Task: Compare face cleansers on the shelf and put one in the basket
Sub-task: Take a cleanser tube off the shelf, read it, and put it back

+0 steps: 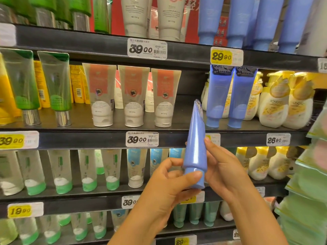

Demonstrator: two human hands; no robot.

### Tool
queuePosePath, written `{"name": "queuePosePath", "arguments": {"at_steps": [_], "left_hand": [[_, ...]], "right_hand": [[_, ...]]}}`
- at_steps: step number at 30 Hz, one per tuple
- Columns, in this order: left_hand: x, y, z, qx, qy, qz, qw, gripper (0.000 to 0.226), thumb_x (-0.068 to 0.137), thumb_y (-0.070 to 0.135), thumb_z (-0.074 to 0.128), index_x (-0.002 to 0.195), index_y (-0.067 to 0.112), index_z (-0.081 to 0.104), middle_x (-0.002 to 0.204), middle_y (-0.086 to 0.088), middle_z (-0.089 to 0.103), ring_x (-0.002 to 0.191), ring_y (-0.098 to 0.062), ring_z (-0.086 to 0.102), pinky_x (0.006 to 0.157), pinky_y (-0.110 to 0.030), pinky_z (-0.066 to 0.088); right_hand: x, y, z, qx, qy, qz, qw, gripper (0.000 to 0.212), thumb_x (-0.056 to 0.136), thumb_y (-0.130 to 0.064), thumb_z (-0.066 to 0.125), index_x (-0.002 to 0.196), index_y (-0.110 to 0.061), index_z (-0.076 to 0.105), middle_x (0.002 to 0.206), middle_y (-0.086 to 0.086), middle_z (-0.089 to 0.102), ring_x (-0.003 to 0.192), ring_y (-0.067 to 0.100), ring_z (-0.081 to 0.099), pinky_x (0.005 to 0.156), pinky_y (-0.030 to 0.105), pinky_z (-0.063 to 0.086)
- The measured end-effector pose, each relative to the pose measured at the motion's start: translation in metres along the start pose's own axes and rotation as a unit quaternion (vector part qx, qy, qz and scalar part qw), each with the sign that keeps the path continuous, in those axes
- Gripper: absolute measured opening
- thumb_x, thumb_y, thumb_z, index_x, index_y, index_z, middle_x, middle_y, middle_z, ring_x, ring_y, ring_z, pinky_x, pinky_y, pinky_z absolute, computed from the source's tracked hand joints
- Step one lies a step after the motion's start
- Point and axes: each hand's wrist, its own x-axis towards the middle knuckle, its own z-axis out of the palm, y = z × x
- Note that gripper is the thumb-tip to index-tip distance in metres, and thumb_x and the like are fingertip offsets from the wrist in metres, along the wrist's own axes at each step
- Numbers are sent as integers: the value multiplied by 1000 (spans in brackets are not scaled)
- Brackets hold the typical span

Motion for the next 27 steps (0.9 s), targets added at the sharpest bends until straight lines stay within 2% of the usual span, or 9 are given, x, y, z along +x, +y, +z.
{"name": "queuePosePath", "arguments": {"at_steps": [4,7,11,15,18,21,24,26,27], "left_hand": [[2,2,-2,34,21,38,998,59,50,17,77,105,5,56,79,-10,73,69,-16,70,64,-26,58],[6,4,-3,77,27,52,995,64,48,13,89,104,9,57,81,-9,74,75,-19,71,71,-30,59],[14,9,-7,119,29,72,990,45,56,20,79,97,17,61,82,-7,73,78,-20,71,77,-34,58],[29,28,-10,168,5,78,983,30,74,14,77,100,17,63,93,-11,72,83,-19,70,80,-34,58],[43,45,-11,220,50,107,968,16,80,16,69,96,16,65,89,-3,70,81,-12,67,80,-31,56],[59,62,-19,281,130,181,933,18,81,20,69,98,17,64,97,-1,68,89,-10,65,81,-25,55],[72,72,-29,364,194,252,875,28,81,20,70,107,19,59,101,10,62,85,3,59,68,-3,47],[81,73,-34,424,219,279,833,40,81,20,70,118,18,54,108,9,58,92,-5,58,73,-4,45],[86,73,-36,447,222,285,818,46,82,19,70,124,16,52,113,4,57,99,-11,57,82,-12,47]], "right_hand": [[-2,-2,0,-90,-54,-14,994,44,71,-33,63,107,-8,63,88,8,71,80,23,70,68,37,59],[-1,-3,1,-129,-88,-16,988,51,69,-30,67,116,-12,61,97,10,70,87,24,69,67,33,57],[6,-5,6,-144,-67,-51,986,56,64,-27,71,115,-6,60,93,11,71,85,25,70,66,32,58],[22,-12,11,-145,-23,-75,986,57,61,-26,73,111,-1,59,91,12,72,84,27,70,74,38,59],[34,-21,16,-165,-6,-96,981,51,62,-27,73,106,-5,61,82,4,74,80,20,71,73,33,59],[49,-29,17,-188,11,-117,975,48,63,-27,73,105,-9,61,77,-2,74,75,14,71,66,29,59],[67,-35,18,-190,27,-142,971,26,74,-14,72,97,-17,57,70,-9,73,66,6,69,55,20,53],[77,-38,19,-197,43,-159,966,26,76,-12,71,92,-22,54,70,-9,72,62,2,68,50,18,51],[82,-40,20,-205,51,-170,962,27,76,-13,72,91,-24,52,75,-9,71,62,0,67,50,17,50]]}}
